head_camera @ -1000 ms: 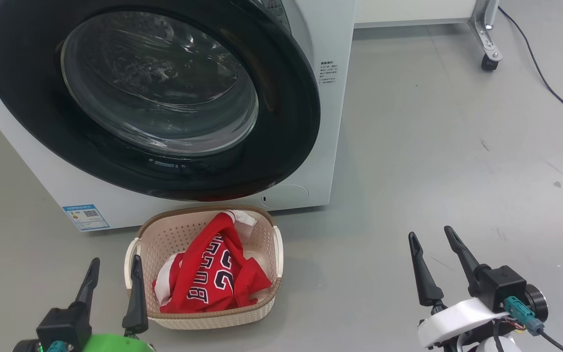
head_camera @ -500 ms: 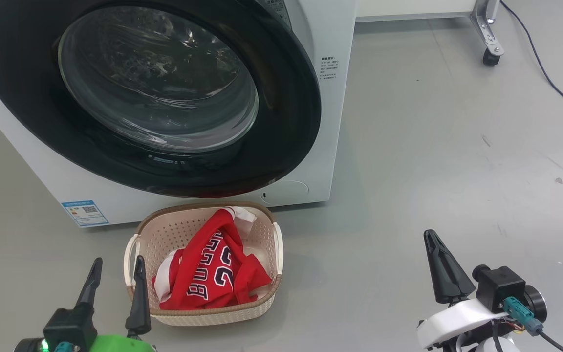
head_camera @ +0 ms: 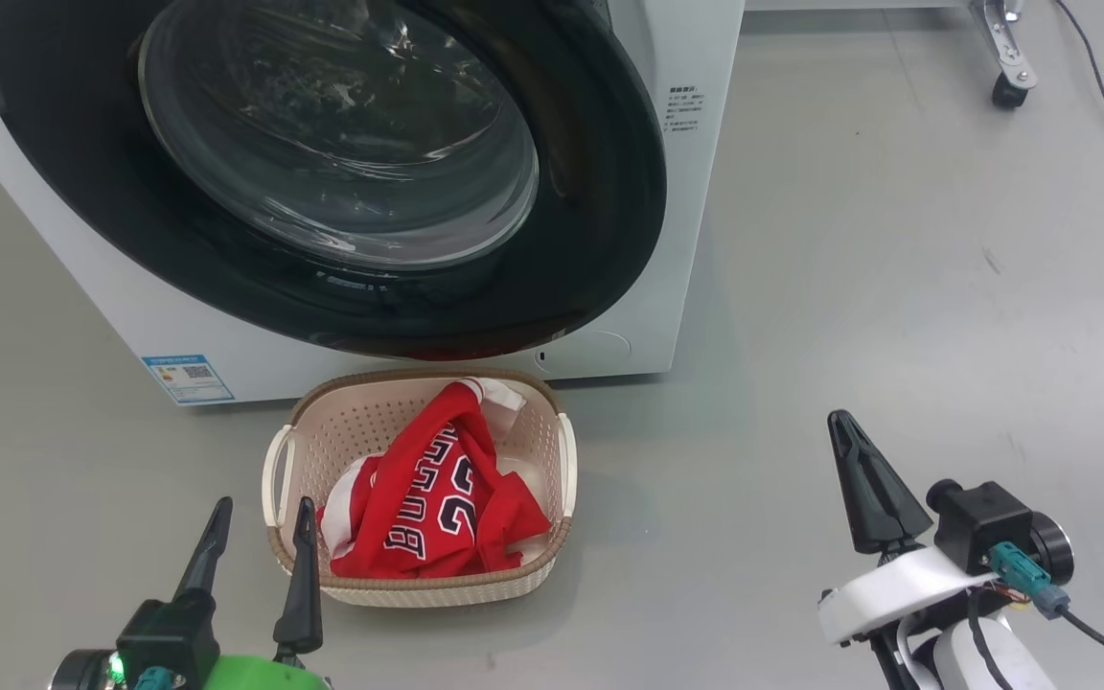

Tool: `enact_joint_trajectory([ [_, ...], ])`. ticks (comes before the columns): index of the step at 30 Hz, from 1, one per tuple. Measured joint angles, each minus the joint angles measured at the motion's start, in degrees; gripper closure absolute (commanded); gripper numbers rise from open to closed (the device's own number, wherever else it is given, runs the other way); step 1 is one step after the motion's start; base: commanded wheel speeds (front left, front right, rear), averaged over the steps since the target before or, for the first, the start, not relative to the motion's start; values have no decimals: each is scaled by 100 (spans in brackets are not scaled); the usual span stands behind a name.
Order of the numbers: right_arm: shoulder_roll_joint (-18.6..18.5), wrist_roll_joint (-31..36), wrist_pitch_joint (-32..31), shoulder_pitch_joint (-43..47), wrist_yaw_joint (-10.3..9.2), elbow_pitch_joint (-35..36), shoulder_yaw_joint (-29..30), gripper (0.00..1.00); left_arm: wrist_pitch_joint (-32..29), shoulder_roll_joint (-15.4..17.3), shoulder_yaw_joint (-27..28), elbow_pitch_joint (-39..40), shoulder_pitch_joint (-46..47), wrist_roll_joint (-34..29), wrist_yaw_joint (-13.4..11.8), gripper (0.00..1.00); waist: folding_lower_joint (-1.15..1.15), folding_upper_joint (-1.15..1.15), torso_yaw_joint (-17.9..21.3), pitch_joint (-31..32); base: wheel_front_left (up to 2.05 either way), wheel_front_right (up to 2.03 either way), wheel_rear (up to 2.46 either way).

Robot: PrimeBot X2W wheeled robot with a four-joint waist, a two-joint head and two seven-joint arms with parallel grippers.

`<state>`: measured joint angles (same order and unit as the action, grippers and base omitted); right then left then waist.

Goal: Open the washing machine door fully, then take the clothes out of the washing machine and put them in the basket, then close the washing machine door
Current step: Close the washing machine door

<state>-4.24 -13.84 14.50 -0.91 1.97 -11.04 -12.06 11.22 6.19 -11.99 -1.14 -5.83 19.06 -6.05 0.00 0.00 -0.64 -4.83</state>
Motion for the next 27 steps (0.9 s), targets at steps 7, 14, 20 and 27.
enact_joint_trajectory([
  [7, -38, 40, -44, -642, 149, -73, -138, 100, -1, -34, -116, 113, 202, -10, 0, 0, 0, 0, -210, -269, 0, 0, 0],
  [14, -65, 88, -186, -1426, 270, -127, -283, 100, 2, -127, -212, 177, 399, -10, 1, 0, 0, 0, -390, -579, 0, 0, 0],
  [20, -134, 105, -304, -2174, 328, -197, -298, 100, 22, -160, -334, 198, 640, -10, 32, 0, 0, 0, -575, -867, 0, 0, 0],
  [27, -226, 189, -472, -2913, 401, -404, -379, 100, 99, -202, -399, 207, 905, -11, 58, 0, 1, 0, -845, -1198, 0, 0, 0],
])
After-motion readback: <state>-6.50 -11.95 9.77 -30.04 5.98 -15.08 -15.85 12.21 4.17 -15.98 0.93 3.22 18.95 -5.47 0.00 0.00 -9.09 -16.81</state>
